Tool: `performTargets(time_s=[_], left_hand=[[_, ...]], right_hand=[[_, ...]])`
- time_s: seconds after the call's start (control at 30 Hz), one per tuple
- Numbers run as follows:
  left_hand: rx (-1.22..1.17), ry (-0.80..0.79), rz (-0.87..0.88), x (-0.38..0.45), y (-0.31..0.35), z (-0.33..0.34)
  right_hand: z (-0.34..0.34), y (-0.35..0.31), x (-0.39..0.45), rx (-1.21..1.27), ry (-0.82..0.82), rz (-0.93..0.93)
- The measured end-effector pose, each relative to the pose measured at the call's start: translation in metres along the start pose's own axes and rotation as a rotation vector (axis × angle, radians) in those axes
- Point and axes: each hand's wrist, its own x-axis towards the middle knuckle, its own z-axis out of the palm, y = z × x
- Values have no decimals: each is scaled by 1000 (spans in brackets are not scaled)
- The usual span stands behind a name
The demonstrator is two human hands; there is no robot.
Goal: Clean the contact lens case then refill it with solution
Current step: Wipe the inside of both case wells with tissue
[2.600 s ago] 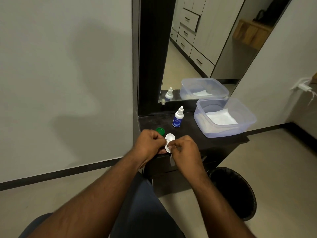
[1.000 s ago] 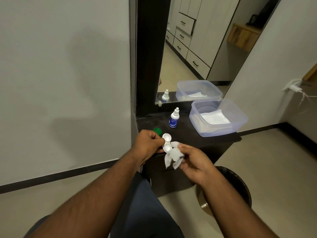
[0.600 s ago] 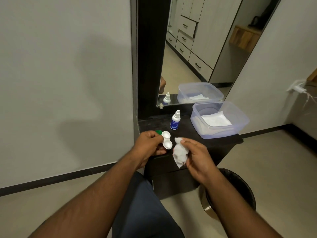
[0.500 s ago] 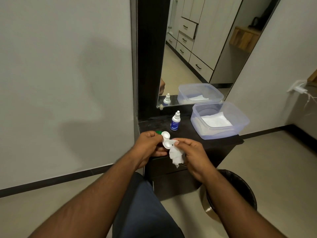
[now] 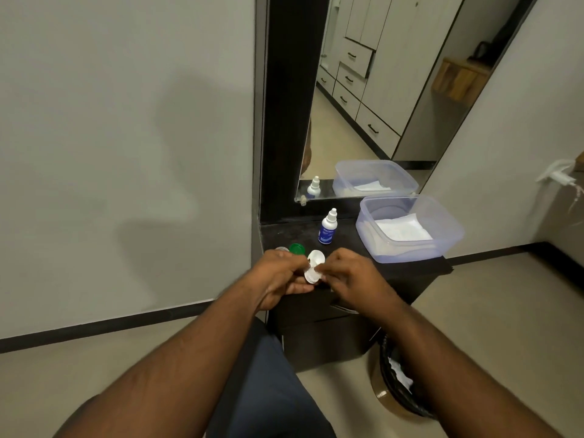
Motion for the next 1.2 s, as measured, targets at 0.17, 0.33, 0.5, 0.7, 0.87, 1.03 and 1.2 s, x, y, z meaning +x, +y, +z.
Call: performTargets(time_s=[0.17, 0.33, 0.5, 0.7, 0.87, 1.03, 1.2], left_hand=[[68, 2, -9, -1, 5, -3], [74, -16, -30, -2, 8, -6], [86, 24, -5, 1, 6, -2], [88, 89, 47, 7, -2, 1], [92, 45, 30, 6, -3, -5], [56, 17, 12, 3, -3, -4], [38, 10, -22, 1, 3, -3]], right_hand=[[-7, 2, 5, -504, -165, -524], [-11, 5, 16, -700, -145, -701], [2, 2, 3, -761, -5, -685], [45, -32, -19, -637, 156, -118], [51, -52, -4, 370, 237, 618], [41, -35, -13, 1681, 387, 917], [31, -39, -21, 1098, 502, 655]])
